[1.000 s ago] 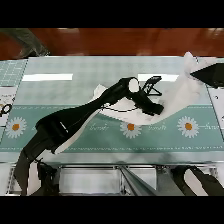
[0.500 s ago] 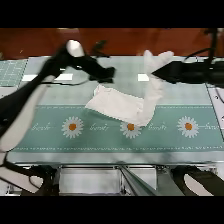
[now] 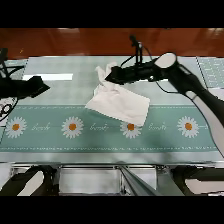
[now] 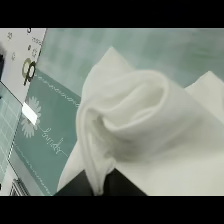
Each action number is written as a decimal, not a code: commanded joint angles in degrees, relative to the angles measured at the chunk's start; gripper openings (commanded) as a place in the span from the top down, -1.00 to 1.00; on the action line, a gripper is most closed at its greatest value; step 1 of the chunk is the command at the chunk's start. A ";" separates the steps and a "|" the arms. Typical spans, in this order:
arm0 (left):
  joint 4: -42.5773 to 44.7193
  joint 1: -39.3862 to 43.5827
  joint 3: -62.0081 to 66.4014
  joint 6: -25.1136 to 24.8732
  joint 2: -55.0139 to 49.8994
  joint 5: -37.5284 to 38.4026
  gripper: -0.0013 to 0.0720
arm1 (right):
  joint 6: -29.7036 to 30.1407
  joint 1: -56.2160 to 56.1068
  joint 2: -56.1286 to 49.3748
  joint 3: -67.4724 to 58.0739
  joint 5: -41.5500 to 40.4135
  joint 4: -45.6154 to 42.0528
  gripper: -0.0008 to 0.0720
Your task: Fold the shirts.
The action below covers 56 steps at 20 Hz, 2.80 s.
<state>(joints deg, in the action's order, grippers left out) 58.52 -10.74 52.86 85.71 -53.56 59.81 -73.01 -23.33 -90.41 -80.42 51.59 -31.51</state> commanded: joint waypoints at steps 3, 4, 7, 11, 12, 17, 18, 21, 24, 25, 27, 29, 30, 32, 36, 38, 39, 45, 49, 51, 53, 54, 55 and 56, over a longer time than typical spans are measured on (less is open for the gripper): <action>-0.68 -3.52 -6.29 -0.81 7.10 -1.16 0.92 | -0.17 -4.52 -10.56 -4.13 0.24 4.17 0.60; -0.74 -3.52 -6.29 -0.83 6.97 -1.57 0.92 | -0.44 -4.76 -11.06 -4.13 1.77 4.17 0.05; -1.07 -3.52 -6.32 -0.83 6.71 -2.95 0.92 | -1.36 -2.08 -9.64 -4.15 10.91 1.07 -0.13; -1.07 -3.52 -6.32 -0.81 6.73 -4.13 0.92 | -5.95 12.61 1.31 -4.13 25.42 -10.75 -0.13; -1.07 -3.52 -6.32 -0.81 6.73 -4.02 0.92 | -7.45 16.98 5.55 -3.96 28.68 -17.79 -0.13; -1.14 -3.50 -6.32 -0.79 6.73 -3.65 0.92 | -18.95 33.86 29.09 20.26 22.43 -46.51 -0.13; -1.60 -3.50 -6.34 -0.79 6.73 -3.63 0.92 | -19.04 37.05 32.35 28.39 17.88 -43.32 -0.15; -3.80 -3.50 -7.15 -0.81 6.73 -3.67 0.92 | -10.64 42.84 32.92 44.17 10.08 -23.98 -0.16; -4.55 -3.50 -9.38 -0.83 6.73 -3.69 0.92 | -2.05 41.55 25.57 47.98 6.21 -8.44 -0.16; -4.55 -3.52 -10.40 -0.83 6.73 -3.72 0.92 | 0.79 40.35 21.99 47.91 5.66 -3.28 -0.16; -4.55 -3.52 -12.17 -0.81 6.73 -3.69 0.92 | 5.97 37.57 15.13 47.45 5.49 5.77 -0.16; -4.55 -3.52 -13.11 -0.83 6.73 -3.72 0.92 | 8.02 34.12 9.55 45.72 5.38 9.70 -0.16; -4.57 -3.52 -13.18 -0.83 6.73 -3.72 0.92 | 8.11 32.02 7.28 44.19 5.25 9.97 -0.16; -4.55 -3.52 -13.18 -0.81 6.73 -3.96 0.92 | 7.93 27.82 3.87 40.68 5.09 10.19 -0.16; -4.57 -3.52 -13.22 -0.81 6.73 -4.39 0.92 | 7.02 20.52 -0.52 32.94 5.11 10.14 -0.01; -4.57 -3.52 -13.22 -0.81 6.73 -4.35 0.92 | 7.48 18.27 -0.61 29.44 7.34 9.49 0.91; -4.55 -3.52 -13.22 -0.83 6.73 -4.35 0.92 | 7.91 17.31 -0.20 27.17 8.52 9.18 0.91; -4.55 -3.52 -13.22 -0.83 6.73 -5.14 0.92 | -7.89 9.94 3.37 -1.44 12.61 -14.71 0.91; -4.55 -3.52 -13.22 -0.83 6.73 -5.22 0.92 | -16.68 10.16 3.37 -21.57 20.13 -30.40 0.91; -4.55 -3.52 -13.22 -0.81 6.73 -5.20 0.92 | -18.75 12.28 3.39 -28.83 25.88 -36.76 0.91; -4.57 -3.52 -13.22 -0.81 6.73 -5.16 0.92 | -19.37 16.85 3.54 -33.75 30.99 -37.79 0.91; -4.57 -3.52 -13.22 -0.81 6.73 -5.16 0.92 | -19.96 19.52 3.74 -35.28 32.57 -37.75 0.91; -4.59 -3.52 -13.22 -0.79 6.73 -5.16 0.92 | -20.55 22.62 3.93 -36.46 33.99 -37.66 0.91; -4.63 -3.52 -13.22 -0.79 6.73 -5.09 0.92 | -20.87 25.68 4.57 -36.65 34.56 -37.62 0.91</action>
<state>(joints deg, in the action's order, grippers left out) 53.95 -14.20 39.66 84.90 -46.87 54.59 -91.26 -4.01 -86.56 -112.20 80.62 -65.73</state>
